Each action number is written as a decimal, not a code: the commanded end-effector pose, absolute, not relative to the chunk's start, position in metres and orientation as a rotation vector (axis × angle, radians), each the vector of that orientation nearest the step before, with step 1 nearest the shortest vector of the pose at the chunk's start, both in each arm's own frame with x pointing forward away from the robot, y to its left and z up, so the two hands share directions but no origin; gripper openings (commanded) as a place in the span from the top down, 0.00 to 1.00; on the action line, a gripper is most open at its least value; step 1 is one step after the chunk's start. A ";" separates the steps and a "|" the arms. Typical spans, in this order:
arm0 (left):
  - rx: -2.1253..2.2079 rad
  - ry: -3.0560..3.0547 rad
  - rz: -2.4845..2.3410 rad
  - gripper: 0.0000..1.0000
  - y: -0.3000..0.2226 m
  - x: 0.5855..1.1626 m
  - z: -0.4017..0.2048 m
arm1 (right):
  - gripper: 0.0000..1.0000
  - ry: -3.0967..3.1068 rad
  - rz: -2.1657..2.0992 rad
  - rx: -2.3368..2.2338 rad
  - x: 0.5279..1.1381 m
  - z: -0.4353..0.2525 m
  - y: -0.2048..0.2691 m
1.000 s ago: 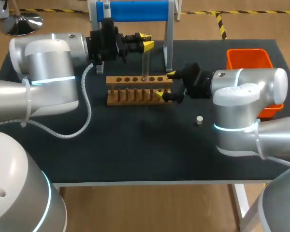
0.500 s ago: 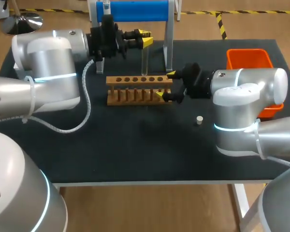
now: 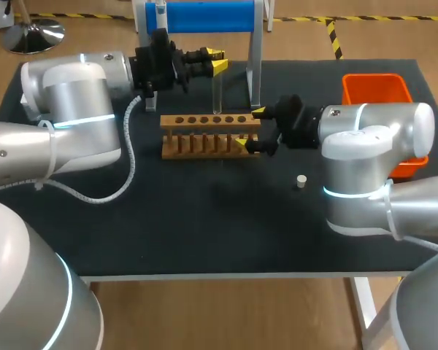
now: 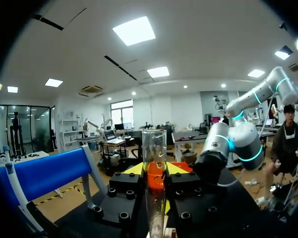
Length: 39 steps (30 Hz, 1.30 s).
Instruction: Invert the test tube, pick up the pipette, mount the tip to pipette, aspirate from beaker and dispense into the tube, eject the tip, return the pipette, and cap with the stopper.
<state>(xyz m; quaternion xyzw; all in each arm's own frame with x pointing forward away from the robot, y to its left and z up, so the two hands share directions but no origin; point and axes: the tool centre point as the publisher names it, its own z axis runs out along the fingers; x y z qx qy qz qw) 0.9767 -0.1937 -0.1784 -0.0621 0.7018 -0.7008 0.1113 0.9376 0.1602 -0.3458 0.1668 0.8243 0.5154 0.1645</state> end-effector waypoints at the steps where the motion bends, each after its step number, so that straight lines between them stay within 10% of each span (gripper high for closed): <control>1: -0.170 2.050 -2.075 1.00 -0.194 0.983 -0.186 | 0.00 2.346 1.471 0.474 0.937 -0.347 0.160; 39: -0.180 2.081 -2.062 1.00 -0.194 0.992 -0.214 | 0.00 2.346 1.471 0.474 0.937 -0.347 0.160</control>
